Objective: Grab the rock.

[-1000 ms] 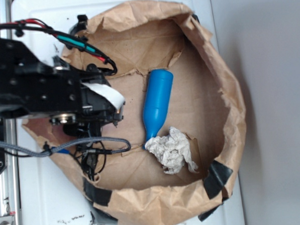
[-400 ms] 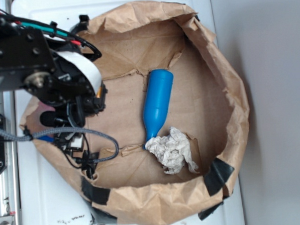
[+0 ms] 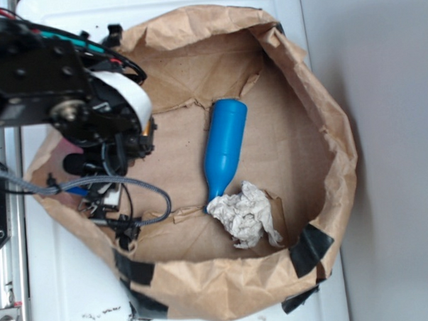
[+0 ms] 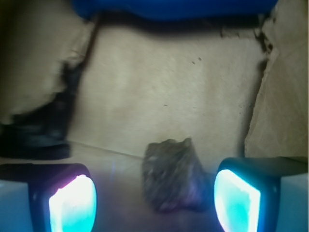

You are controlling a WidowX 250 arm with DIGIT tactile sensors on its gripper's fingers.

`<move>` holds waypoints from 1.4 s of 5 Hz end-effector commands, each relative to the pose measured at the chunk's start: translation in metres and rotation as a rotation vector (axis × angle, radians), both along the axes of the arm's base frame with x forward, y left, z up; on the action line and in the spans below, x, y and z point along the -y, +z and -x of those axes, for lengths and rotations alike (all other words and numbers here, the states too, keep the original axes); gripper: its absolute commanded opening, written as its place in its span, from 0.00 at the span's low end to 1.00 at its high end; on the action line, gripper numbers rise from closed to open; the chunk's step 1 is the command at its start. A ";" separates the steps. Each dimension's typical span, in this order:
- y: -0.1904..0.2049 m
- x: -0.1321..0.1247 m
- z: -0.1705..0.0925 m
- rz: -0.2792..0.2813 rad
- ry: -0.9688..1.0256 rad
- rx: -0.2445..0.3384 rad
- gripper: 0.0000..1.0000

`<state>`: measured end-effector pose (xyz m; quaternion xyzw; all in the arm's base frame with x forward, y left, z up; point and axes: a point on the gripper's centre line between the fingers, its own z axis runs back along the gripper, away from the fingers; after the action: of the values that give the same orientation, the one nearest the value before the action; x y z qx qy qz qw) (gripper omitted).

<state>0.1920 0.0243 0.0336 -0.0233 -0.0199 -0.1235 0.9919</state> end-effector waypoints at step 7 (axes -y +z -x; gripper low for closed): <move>0.106 0.019 -0.068 0.059 0.042 0.251 0.00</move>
<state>0.2556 0.0040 0.1207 -0.0413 -0.1129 -0.0988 0.9878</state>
